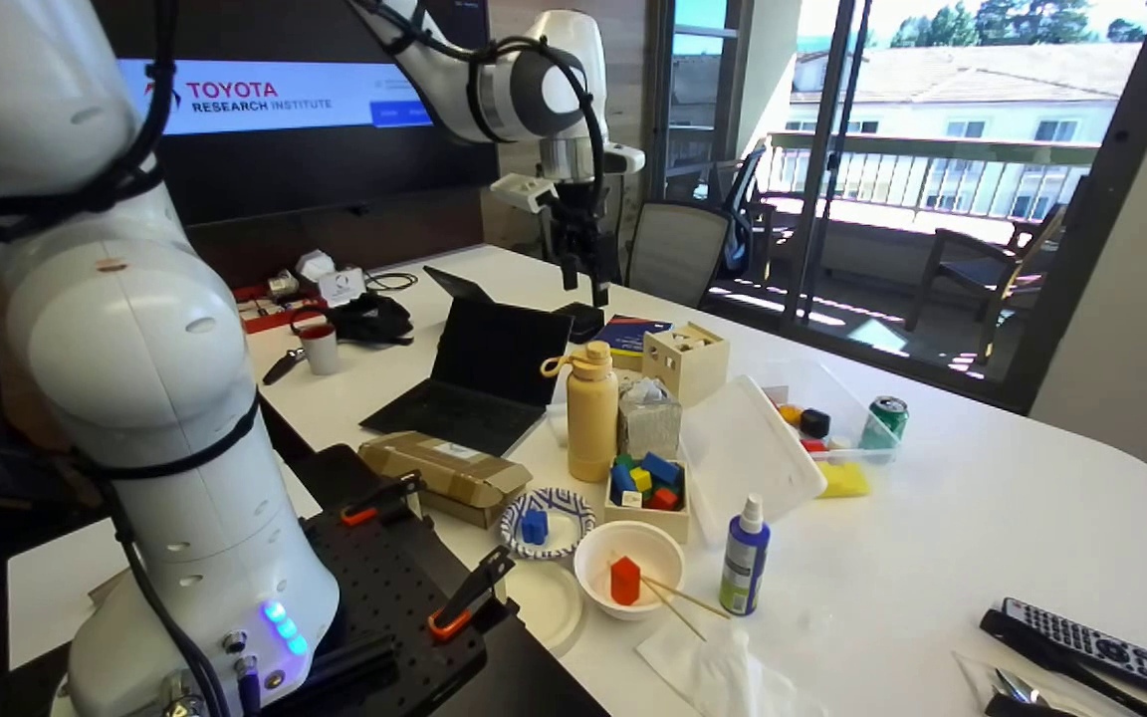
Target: Twist the lid on the bottle
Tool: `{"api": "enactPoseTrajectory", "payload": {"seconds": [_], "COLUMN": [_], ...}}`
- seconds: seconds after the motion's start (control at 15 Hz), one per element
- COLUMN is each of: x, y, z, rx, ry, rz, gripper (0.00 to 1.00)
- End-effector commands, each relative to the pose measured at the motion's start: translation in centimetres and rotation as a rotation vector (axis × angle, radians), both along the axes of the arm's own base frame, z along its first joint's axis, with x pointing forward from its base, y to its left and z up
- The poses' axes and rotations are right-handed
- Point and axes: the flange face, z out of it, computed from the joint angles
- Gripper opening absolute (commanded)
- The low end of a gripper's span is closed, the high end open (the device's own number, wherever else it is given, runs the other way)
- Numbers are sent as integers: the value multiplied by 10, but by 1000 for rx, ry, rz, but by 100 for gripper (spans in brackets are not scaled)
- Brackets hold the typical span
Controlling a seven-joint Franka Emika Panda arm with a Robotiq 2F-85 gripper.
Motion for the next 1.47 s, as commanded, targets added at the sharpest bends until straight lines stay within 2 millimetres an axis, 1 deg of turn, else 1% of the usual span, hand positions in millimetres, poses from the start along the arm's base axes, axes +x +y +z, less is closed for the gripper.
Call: {"api": "enactPoseTrajectory", "payload": {"seconds": [0.0, 0.2, 0.27, 0.4, 0.53, 0.73, 0.87, 1.0, 1.2, 1.4], "x": [34, 48, 51, 59, 65, 74, 77, 78, 77, 78], "y": [9, 9, 10, 9, 10, 11, 10, 7, 6, 12], "z": [-32, -67, -76, -89, -97, -100, -102, -104, -112, -117], "rx": [-94, -66, -52, -19, 34, 100, 101, 92, 84, 84], "ry": [14, 52, 59, 53, 33, -9, -23, -23, -19, -27], "rz": [-75, -120, -127, -138, -160, -192, -207, -217, -224, -216], "gripper": [100, 100, 100, 100, 100, 100, 100, 100, 100, 100]}}
